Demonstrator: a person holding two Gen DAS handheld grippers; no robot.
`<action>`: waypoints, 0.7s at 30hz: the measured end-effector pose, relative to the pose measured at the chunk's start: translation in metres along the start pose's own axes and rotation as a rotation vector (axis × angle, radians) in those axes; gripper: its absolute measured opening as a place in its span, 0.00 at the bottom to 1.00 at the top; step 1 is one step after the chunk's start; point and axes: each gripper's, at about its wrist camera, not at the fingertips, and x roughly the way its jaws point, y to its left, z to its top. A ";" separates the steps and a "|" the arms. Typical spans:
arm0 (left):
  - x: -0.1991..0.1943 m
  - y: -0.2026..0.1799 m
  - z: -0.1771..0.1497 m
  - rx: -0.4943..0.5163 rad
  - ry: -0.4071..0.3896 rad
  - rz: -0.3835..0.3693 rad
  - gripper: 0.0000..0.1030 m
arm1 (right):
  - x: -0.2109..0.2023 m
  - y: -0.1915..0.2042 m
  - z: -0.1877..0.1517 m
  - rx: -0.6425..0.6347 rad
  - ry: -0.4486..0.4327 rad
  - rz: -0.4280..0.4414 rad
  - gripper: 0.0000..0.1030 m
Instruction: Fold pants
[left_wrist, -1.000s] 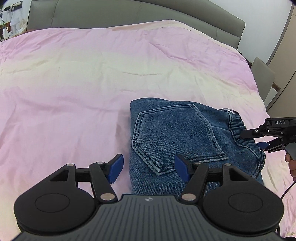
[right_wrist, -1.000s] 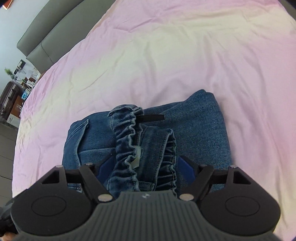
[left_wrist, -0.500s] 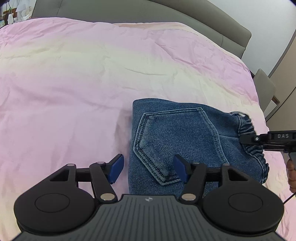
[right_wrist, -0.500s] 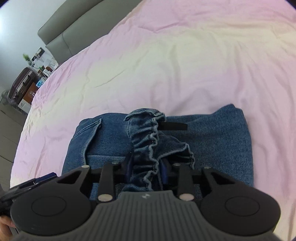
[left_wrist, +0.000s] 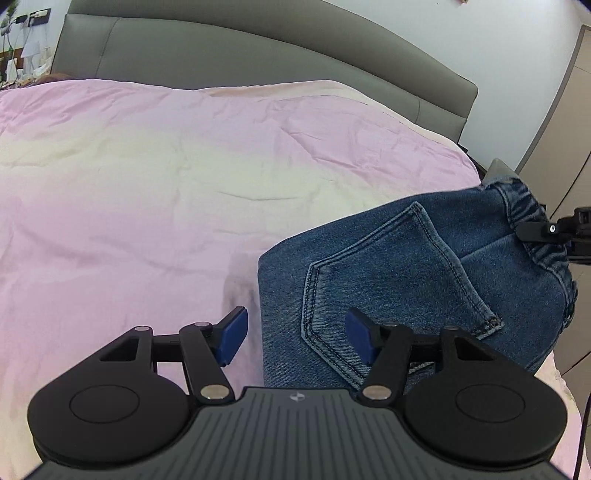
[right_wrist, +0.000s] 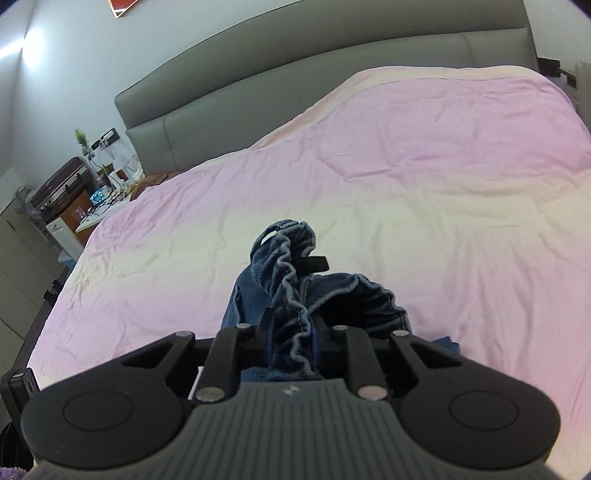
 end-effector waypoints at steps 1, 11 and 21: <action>0.004 -0.004 0.000 0.006 0.005 -0.006 0.68 | 0.000 -0.013 -0.005 0.024 0.015 -0.023 0.14; 0.060 -0.035 -0.005 0.126 0.091 -0.013 0.48 | 0.053 -0.119 -0.071 0.246 0.113 -0.135 0.14; 0.083 -0.039 -0.019 0.201 0.177 0.003 0.45 | 0.080 -0.138 -0.091 0.294 0.199 -0.181 0.19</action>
